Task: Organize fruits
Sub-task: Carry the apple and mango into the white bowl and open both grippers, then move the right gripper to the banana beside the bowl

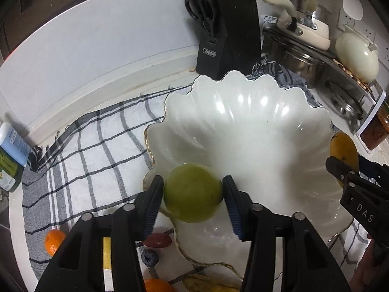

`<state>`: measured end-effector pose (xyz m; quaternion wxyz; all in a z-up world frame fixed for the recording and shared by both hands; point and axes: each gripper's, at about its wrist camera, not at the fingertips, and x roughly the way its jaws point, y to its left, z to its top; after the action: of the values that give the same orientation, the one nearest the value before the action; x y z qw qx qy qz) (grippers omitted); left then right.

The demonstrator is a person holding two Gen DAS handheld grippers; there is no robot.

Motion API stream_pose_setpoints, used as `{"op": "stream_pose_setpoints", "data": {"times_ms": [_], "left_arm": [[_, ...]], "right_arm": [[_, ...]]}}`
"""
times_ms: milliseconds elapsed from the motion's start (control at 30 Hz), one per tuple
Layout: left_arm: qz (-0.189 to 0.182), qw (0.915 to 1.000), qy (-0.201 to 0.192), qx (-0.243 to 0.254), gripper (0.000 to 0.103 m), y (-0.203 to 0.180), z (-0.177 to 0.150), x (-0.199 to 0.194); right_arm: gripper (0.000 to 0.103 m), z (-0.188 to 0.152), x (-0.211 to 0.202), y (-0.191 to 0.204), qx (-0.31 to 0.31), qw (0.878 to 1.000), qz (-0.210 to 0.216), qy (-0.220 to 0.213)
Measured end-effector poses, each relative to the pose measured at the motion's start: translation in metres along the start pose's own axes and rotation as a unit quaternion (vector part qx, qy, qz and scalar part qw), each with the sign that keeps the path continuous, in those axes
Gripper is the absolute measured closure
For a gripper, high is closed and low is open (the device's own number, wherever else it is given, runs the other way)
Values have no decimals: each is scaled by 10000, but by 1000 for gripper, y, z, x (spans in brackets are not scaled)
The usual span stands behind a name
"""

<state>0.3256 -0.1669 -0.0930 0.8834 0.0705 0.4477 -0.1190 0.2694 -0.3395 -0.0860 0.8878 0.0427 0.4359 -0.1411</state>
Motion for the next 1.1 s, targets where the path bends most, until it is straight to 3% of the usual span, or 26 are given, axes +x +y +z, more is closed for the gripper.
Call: {"op": "stream_pose_setpoints", "data": {"times_ms": [100,133,200,400,800,1100], "left_arm": [[-4,10000,-48,57,38,-2,1,-5],[30,9999,-88,89,34,-4,2,-8],[157,9996,-201,81,17,-4,4,-16],[185,9982,-564,85,7,-3,11,-47],[353,9944,-992,-45,6,24,4,-108],[481,9919,-1156,-234,4,53,-20,-145]], "right_arm": [[20,1,-8,-4,80,9996,-166,-191],[18,2,-12,-6,116,9994,-212,-258],[18,5,-20,-10,187,9989,-255,-341],[14,9,-50,-14,276,9970,-297,-665],[14,5,-116,13,6,9918,-212,-1264],[14,-10,-147,41,-75,9896,108,-1432]]}}
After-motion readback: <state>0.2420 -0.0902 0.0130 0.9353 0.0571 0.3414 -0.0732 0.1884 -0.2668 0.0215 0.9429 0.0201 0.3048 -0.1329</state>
